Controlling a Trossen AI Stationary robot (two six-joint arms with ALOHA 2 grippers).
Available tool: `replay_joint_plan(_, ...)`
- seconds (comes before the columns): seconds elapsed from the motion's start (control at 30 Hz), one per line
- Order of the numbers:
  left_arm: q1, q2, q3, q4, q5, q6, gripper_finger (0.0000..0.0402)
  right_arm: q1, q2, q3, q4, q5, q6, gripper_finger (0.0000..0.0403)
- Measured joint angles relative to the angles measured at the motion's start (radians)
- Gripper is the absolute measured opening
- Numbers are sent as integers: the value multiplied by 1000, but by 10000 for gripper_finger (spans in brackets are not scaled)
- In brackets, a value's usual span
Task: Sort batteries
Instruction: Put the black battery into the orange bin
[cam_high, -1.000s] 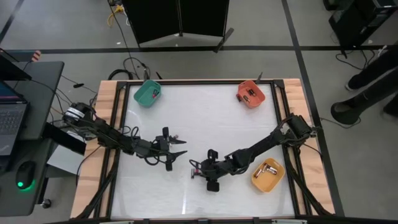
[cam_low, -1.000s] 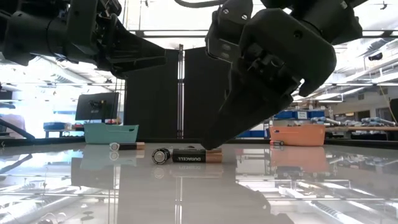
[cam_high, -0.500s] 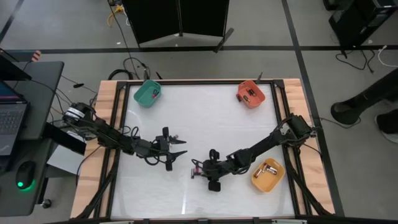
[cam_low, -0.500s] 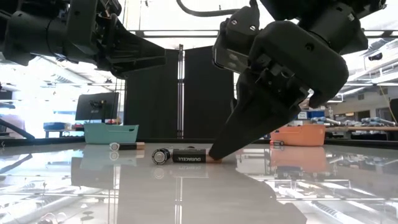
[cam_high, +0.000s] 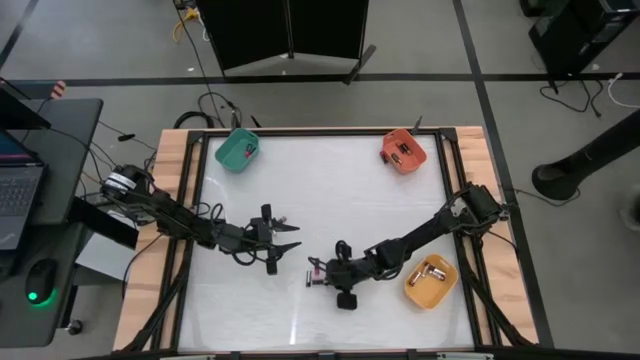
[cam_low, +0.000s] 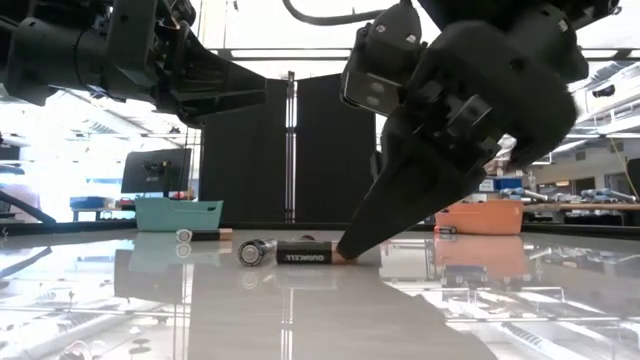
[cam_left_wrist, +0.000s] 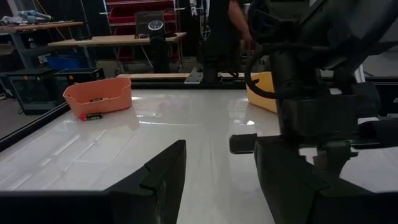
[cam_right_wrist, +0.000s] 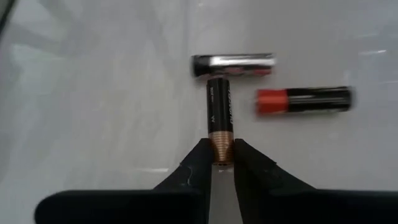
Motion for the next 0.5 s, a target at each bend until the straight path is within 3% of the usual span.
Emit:
replay_joint_plan(0.13,0,0,0,0,0,-6,197,12,-31,0,-19,-64,5,55)
replay_joint_plan(0.27,-1,0,0,0,20,-13,197,35,-111,-3,-102,-57,-3,55)
replay_joint_plan(0.5,-1,20,26,6,118,-41,199,64,-296,-2,-195,175,-52,55)
